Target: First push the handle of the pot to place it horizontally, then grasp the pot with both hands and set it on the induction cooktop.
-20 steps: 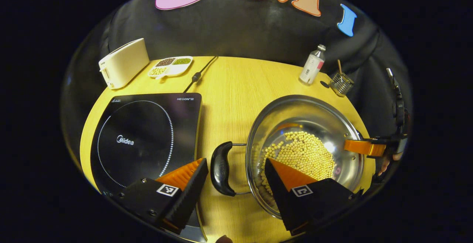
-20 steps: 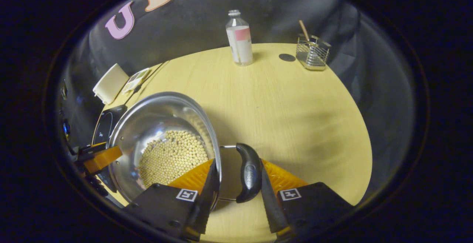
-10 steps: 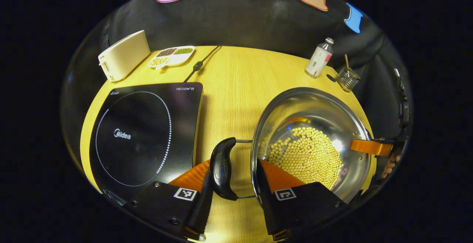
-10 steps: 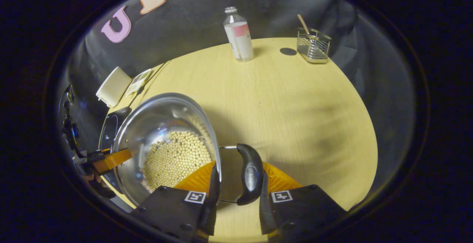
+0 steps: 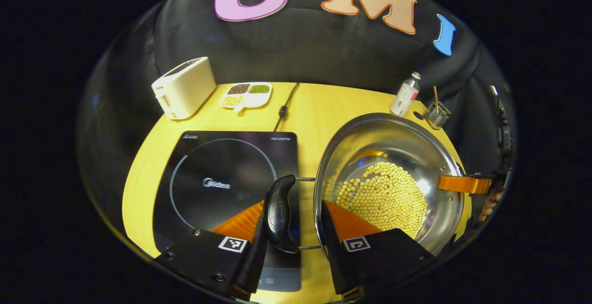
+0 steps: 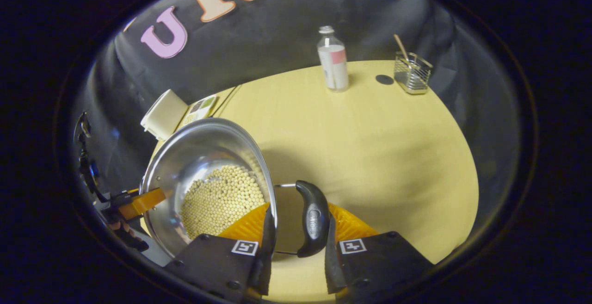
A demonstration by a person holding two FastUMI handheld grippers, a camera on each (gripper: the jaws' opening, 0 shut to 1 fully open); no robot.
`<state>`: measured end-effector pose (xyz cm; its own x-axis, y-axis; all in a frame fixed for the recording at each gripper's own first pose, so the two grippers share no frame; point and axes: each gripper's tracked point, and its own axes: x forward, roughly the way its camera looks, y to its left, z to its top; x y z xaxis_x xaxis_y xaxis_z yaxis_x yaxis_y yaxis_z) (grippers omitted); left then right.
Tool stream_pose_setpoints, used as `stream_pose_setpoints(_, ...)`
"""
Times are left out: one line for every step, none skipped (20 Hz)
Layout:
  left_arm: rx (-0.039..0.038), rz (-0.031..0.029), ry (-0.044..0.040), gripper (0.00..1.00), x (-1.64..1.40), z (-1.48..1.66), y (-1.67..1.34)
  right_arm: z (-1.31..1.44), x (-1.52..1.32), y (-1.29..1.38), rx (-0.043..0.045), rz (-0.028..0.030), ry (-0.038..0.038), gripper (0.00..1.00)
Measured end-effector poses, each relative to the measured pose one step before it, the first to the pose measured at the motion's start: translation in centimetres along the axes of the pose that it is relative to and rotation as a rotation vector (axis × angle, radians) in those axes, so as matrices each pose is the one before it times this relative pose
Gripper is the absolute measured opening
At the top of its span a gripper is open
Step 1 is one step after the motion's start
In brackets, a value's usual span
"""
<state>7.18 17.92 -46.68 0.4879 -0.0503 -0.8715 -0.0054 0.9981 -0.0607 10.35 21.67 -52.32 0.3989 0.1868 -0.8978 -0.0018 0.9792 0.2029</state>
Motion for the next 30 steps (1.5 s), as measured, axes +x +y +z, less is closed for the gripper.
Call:
stream_pose_setpoints(-0.00596,0.00018,0.00147,0.61,-0.090,0.056,1.451,-0.031,0.236,1.451,-0.00394,0.00098,0.00174,0.44)
stream_pose_setpoints(-0.00836,-0.00403,0.00309,0.61,-0.030,-0.044,1.369,-0.156,0.302,1.489,-0.00433,-0.00348,0.00053,0.44)
stream_pose_setpoints(-0.00348,-0.00702,0.00003,0.61,0.150,0.170,1.590,-0.192,0.368,1.491,-0.00231,-0.00581,-0.00022,0.44)
stream_pose_setpoints(-0.00010,-0.00678,0.00852,0.63,0.166,-0.022,1.559,-0.426,0.388,1.557,0.00288,-0.00842,0.00558,0.44)
stream_pose_setpoints(0.00217,-0.00626,0.00901,0.61,0.161,0.092,1.531,-0.389,0.430,1.562,0.00794,-0.00977,0.00908,0.49)
stream_pose_setpoints(0.00754,-0.00956,-0.00381,0.61,0.206,0.357,1.496,-0.438,0.300,1.463,0.00893,-0.00831,0.00566,0.49)
stream_pose_setpoints(0.01112,-0.01010,-0.00645,0.63,0.337,0.447,1.506,-0.291,0.350,1.440,0.00821,-0.00783,0.00500,0.49)
stream_pose_setpoints(0.01100,-0.00880,-0.00243,0.61,0.400,0.216,1.284,-0.250,0.423,1.397,0.00712,-0.01085,0.00147,0.49)
stream_pose_setpoints(0.00832,-0.00670,0.00549,0.60,0.464,0.145,1.262,-0.292,0.410,1.237,0.00214,-0.01216,0.00286,0.49)
stream_pose_setpoints(0.00447,-0.00951,0.00901,0.60,0.295,-0.083,1.148,-0.179,0.256,1.072,-0.00421,-0.01235,0.01253,0.49)
stream_pose_setpoints(-0.00227,-0.01124,-0.01439,0.61,0.171,0.457,0.894,0.410,0.207,1.109,-0.00664,-0.01195,-0.02259,0.44)
stream_pose_setpoints(-0.00503,-0.00607,0.00327,0.61,0.408,0.012,0.859,-0.078,0.019,1.048,-0.01540,-0.00630,0.01551,0.45)
stream_pose_setpoints(-0.00721,-0.00477,0.00361,0.60,0.115,0.019,0.850,0.620,0.259,0.851,-0.00440,-0.00732,-0.00259,0.49)
stream_pose_setpoints(-0.00512,-0.00008,-0.01837,0.61,0.152,0.554,0.712,0.088,0.036,0.754,-0.00112,-0.00588,0.00400,0.45)
stream_pose_setpoints(0.00008,0.00310,-0.00069,0.61,0.077,0.128,0.793,0.227,0.093,1.022,-0.00634,-0.00472,0.00377,0.45)
stream_pose_setpoints(-0.00032,0.00185,0.00187,0.61,-0.103,-0.066,0.852,0.013,0.139,0.901,-0.00757,-0.00299,0.00254,0.49)
stream_pose_setpoints(-0.00527,0.00008,-0.01253,0.60,-0.050,0.358,0.764,0.126,0.096,0.847,-0.00226,-0.00085,0.00095,0.49)
stream_pose_setpoints(-0.00268,0.00181,-0.00346,0.60,-0.119,-0.103,0.484,-0.028,0.060,0.692,0.00108,0.00047,0.00165,0.49)
stream_pose_setpoints(0.00169,0.00348,-0.00210,0.60,0.004,0.063,0.681,-0.039,0.137,0.701,-0.00072,0.00084,0.00335,0.49)
stream_pose_setpoints(0.00301,0.00451,-0.00344,0.61,-0.189,0.043,0.651,-0.319,0.103,0.689,-0.00306,0.00043,0.00550,0.45)
stream_pose_setpoints(0.00156,0.00458,-0.00855,0.60,-0.038,0.123,0.634,-0.121,0.109,0.659,-0.00117,0.00114,0.00314,0.45)
stream_pose_setpoints(0.00104,0.00326,-0.01042,0.60,-0.038,0.125,0.547,-0.165,0.044,0.508,0.00083,-0.00017,0.00161,0.45)
stream_pose_setpoints(0.00156,0.00329,-0.00599,0.60,0.065,0.139,0.444,-0.024,0.166,0.382,0.00095,0.00070,0.00272,0.45)
stream_pose_setpoints(-0.00015,0.00031,-0.00313,0.60,-0.005,-0.110,0.237,0.092,0.110,0.365,-0.00025,-0.00177,-0.00929,0.49)
stream_pose_setpoints(-0.00108,-0.00004,-0.00050,0.60,-0.013,0.084,0.049,0.145,0.053,0.072,-0.00507,-0.00137,-0.00529,0.49)
stream_pose_setpoints(0.00256,0.00103,-0.00218,0.60,0.033,0.001,0.065,0.036,0.158,0.114,-0.00201,0.00153,-0.00348,0.49)
stream_pose_setpoints(0.00479,0.00299,0.00316,0.61,-0.063,0.074,-0.053,0.070,0.106,0.071,0.00176,0.00283,-0.00152,0.45)
stream_pose_setpoints(0.00253,0.00438,0.00444,0.61,0.101,-0.092,0.061,0.002,-0.002,-0.051,-0.00455,0.00112,-0.00531,0.45)
stream_pose_setpoints(0.00414,0.00734,0.01301,0.62,0.133,-0.186,-0.049,0.259,0.042,-0.129,-0.00519,-0.00290,-0.00630,0.46)
stream_pose_setpoints(0.00521,0.00593,0.00673,0.65,-0.012,-0.172,0.058,-0.023,-0.129,-0.063,-0.00209,-0.00431,-0.00611,0.50)
